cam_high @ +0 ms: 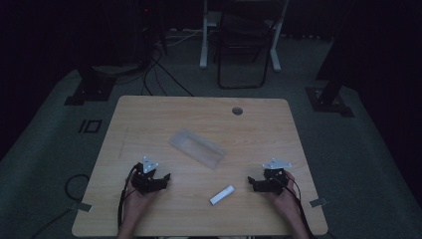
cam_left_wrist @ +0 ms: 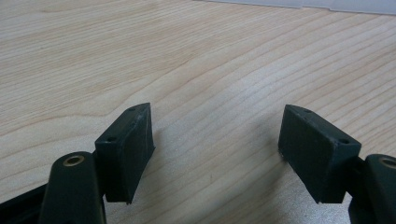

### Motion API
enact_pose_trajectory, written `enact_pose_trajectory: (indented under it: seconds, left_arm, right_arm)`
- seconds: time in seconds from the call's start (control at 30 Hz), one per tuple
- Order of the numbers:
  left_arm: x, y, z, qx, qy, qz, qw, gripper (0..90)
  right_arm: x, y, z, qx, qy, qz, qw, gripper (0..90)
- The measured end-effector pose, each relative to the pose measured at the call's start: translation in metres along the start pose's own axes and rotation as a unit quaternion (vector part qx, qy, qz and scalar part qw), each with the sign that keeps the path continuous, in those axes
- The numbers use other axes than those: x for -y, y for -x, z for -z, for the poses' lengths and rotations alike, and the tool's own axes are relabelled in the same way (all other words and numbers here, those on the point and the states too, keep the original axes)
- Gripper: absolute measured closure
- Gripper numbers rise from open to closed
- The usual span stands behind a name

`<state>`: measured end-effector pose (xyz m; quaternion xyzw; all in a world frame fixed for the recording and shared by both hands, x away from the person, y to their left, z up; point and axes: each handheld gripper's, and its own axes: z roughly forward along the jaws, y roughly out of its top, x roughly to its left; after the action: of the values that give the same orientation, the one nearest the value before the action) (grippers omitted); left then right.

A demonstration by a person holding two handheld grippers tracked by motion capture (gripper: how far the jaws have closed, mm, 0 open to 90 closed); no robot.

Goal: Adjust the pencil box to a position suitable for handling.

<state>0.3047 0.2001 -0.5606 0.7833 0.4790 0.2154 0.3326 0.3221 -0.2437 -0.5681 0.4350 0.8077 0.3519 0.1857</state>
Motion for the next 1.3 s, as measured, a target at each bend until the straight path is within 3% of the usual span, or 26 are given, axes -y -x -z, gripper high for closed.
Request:
enact_pose_trajectory:
  seconds: [0.33, 0.6, 0.8, 0.97, 1.3]
  left_arm:
    - [0.0, -0.001, 0.0, 0.002, 0.0, -0.002, 1.0, 27.3]
    - [-0.001, -0.001, 0.003, 0.013, -0.001, -0.012, 0.9999, 39.8]
    - [-0.004, 0.002, 0.004, 0.019, -0.01, -0.025, 0.9995, 40.6]
    - [-0.013, 0.006, 0.01, 0.02, 0.005, -0.046, 0.9987, 40.5]
    - [-0.024, 0.003, 0.017, 0.019, 0.018, -0.054, 0.9982, 40.5]
  right_arm:
    - [0.0, 0.0, 0.0, 0.0, 0.0, 0.0, 1.0, 11.5]
    - [0.0, 0.0, 0.0, 0.0, 0.0, 0.0, 1.0, 11.5]
    - [0.0, 0.0, 0.0, 0.0, 0.0, 0.0, 1.0, 11.5]
    - [0.0, 0.0, 0.0, 0.0, 0.0, 0.001, 1.0, 11.5]
    - [0.0, 0.0, 0.0, 0.0, 0.0, 0.0, 1.0, 11.5]
